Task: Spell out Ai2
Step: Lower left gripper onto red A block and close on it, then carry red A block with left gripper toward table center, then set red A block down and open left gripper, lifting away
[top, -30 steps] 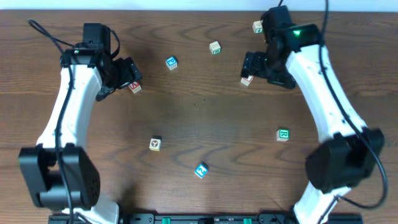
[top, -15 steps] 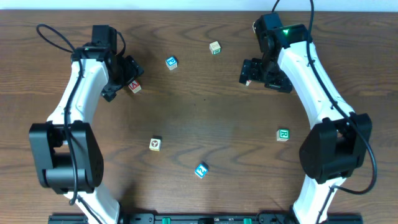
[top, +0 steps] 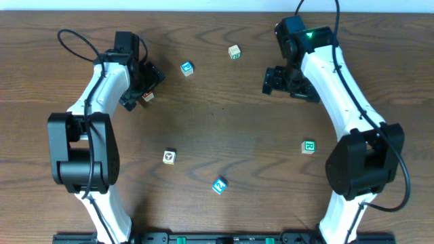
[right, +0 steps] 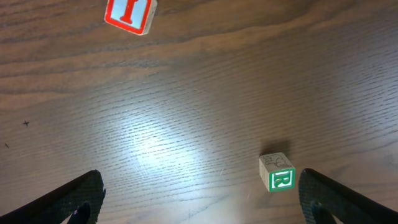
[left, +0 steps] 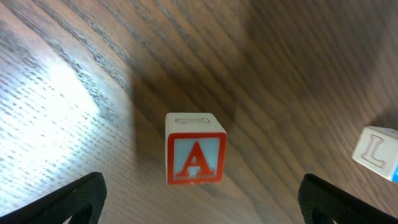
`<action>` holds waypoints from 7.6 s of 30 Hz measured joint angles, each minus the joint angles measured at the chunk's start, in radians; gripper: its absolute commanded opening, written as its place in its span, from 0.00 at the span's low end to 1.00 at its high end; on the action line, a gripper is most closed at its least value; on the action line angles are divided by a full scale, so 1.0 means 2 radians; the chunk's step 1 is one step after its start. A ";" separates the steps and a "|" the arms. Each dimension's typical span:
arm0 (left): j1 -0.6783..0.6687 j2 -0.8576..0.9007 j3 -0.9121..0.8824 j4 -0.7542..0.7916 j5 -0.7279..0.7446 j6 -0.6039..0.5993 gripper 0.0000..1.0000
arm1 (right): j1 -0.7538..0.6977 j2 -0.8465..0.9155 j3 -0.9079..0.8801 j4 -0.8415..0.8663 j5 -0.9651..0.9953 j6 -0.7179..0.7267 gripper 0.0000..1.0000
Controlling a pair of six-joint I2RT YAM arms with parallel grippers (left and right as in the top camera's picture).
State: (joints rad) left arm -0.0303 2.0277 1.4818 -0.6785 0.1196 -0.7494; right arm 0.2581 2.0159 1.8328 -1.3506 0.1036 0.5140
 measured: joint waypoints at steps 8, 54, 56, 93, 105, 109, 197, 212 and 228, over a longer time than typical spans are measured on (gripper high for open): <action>-0.005 0.010 0.000 0.014 0.000 -0.007 0.78 | 0.002 0.000 0.000 -0.003 0.002 0.000 0.99; -0.009 0.044 0.000 0.037 -0.027 0.008 0.33 | 0.002 0.000 0.000 -0.013 0.013 0.000 0.99; -0.010 0.044 0.000 0.036 -0.027 0.019 0.27 | 0.002 0.000 0.000 -0.013 0.014 0.000 0.99; -0.195 0.044 0.018 0.029 -0.116 0.243 0.28 | 0.002 0.000 0.000 -0.027 0.018 -0.001 0.99; -0.197 0.044 0.023 0.019 -0.064 0.216 0.21 | 0.002 0.000 0.000 -0.033 0.018 -0.001 0.99; -0.203 0.044 0.023 0.004 -0.053 0.190 0.19 | 0.002 0.000 0.000 -0.033 0.018 -0.001 0.99; -0.209 0.046 0.232 -0.146 -0.060 0.212 0.98 | 0.002 0.000 0.000 0.108 0.023 0.067 0.99; -0.209 -0.056 0.285 -0.223 -0.125 0.235 0.95 | 0.002 0.071 0.000 0.184 -0.018 0.165 0.99; -0.209 -0.056 0.285 -0.234 -0.133 0.243 0.95 | 0.002 0.101 0.000 0.198 -0.022 0.187 0.98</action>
State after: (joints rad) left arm -0.4477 1.9167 2.0521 -1.1473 -0.1463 -0.2638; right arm 0.2615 2.2181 1.8328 -0.9546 0.0593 0.8883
